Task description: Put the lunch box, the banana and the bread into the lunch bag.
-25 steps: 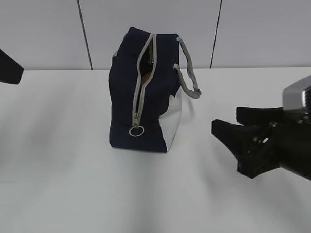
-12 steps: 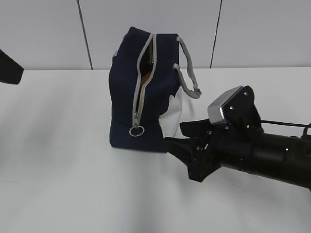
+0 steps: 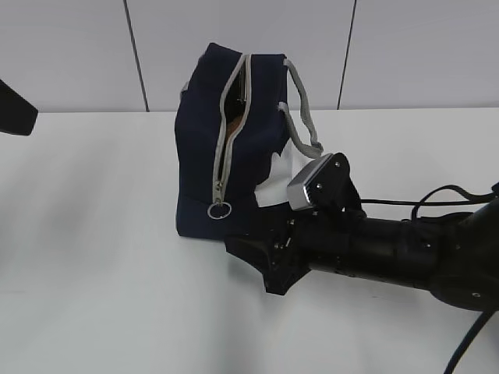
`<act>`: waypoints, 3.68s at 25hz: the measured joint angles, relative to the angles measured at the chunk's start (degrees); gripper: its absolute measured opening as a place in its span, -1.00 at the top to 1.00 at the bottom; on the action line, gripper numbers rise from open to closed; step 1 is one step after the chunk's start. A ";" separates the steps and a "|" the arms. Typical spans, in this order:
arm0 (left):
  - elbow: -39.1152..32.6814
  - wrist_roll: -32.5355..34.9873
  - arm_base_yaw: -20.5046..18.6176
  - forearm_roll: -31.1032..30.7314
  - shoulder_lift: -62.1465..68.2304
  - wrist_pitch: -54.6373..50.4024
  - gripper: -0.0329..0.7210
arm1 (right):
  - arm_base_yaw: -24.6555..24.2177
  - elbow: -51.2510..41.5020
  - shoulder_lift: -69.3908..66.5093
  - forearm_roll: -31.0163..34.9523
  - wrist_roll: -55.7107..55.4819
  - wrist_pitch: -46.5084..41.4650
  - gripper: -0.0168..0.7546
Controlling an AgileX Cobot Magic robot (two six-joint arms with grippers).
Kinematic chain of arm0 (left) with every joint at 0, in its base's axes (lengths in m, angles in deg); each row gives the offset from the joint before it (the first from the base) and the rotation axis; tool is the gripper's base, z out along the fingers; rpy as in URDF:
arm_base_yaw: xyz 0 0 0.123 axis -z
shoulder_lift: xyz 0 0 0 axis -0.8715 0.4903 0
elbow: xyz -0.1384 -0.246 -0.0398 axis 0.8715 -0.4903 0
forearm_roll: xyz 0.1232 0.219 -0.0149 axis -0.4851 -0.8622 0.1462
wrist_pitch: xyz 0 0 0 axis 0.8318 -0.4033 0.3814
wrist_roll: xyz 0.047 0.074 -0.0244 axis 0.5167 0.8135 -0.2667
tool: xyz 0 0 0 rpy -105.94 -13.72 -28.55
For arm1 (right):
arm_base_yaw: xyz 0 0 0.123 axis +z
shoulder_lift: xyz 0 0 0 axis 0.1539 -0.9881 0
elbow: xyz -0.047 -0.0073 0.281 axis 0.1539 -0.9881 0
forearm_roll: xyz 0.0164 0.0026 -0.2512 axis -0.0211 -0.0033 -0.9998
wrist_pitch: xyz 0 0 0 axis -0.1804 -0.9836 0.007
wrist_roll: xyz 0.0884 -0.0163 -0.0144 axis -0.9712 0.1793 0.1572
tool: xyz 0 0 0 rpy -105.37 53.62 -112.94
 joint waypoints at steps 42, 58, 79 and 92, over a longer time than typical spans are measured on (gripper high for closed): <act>0.00 0.00 0.00 -0.37 0.00 0.00 -0.23 | 0.41 11.27 -7.07 -11.46 -0.13 0.92 0.26; 0.00 0.00 0.00 -0.38 0.00 0.00 -0.23 | 0.41 11.37 -7.07 -12.12 -1.90 -2.57 0.26; 0.00 0.00 0.00 -0.43 0.00 -0.23 -0.23 | 0.41 11.37 -5.89 -8.36 -3.36 -5.58 0.26; 0.00 0.00 0.00 -0.43 0.00 -0.23 -0.23 | 0.41 11.37 -5.89 -6.26 -3.36 -2.70 0.26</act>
